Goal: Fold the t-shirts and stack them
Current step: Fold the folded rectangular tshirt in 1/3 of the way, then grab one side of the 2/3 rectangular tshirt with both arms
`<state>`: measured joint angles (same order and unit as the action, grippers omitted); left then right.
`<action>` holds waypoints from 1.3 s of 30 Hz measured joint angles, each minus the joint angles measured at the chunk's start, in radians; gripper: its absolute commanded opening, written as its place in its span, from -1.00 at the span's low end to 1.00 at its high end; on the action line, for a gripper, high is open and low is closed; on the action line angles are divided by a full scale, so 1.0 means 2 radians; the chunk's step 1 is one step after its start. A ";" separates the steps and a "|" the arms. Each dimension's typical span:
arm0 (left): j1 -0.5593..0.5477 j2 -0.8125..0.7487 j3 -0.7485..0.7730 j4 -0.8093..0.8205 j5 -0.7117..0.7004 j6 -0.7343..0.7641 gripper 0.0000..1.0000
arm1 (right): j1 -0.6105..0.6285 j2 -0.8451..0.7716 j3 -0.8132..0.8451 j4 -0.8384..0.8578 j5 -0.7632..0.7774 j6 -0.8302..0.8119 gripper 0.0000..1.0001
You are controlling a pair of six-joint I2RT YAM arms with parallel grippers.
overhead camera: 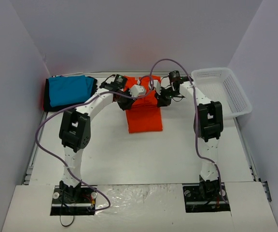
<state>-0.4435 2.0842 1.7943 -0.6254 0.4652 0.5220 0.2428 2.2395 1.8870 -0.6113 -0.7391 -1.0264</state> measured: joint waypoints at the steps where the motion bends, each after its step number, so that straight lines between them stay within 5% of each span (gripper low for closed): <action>1: 0.000 0.003 0.003 0.001 0.000 0.001 -0.95 | -0.001 0.001 0.002 0.000 0.000 0.000 -0.98; 2: 0.000 0.005 0.004 0.003 -0.001 0.001 -0.93 | -0.001 0.001 0.004 0.000 0.000 0.001 -0.64; 3: 0.000 0.006 0.005 0.004 -0.002 0.001 -0.85 | -0.001 0.001 0.006 -0.001 0.000 0.004 -0.61; 4: 0.000 0.007 0.005 0.007 -0.007 0.001 -0.39 | -0.001 0.001 0.009 0.001 0.000 0.004 -0.59; 5: 0.000 0.008 0.005 0.009 -0.010 0.004 -0.12 | -0.001 0.001 0.011 0.001 0.000 0.004 -0.31; 13: 0.001 0.024 0.039 0.023 -0.038 0.002 0.14 | -0.006 0.009 0.029 0.010 0.010 0.017 -0.05; 20: -0.001 -0.005 0.027 0.034 -0.051 -0.002 -0.04 | -0.005 -0.019 -0.017 0.022 0.019 0.026 -0.03; 29: -0.079 -0.212 -0.261 0.114 -0.112 0.007 0.08 | -0.002 -0.191 -0.198 0.021 0.012 0.042 0.01; 34: -0.141 -0.222 -0.367 0.178 -0.171 0.009 0.08 | 0.000 -0.236 -0.255 0.025 0.000 0.057 0.01; 39: -0.153 -0.206 -0.389 0.218 -0.216 0.006 0.07 | 0.000 -0.229 -0.278 0.024 0.000 0.067 -0.01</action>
<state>-0.7490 1.6722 1.0153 -0.1886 0.0326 0.5343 0.2436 1.7821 1.3312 -0.5629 -0.7399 -0.8928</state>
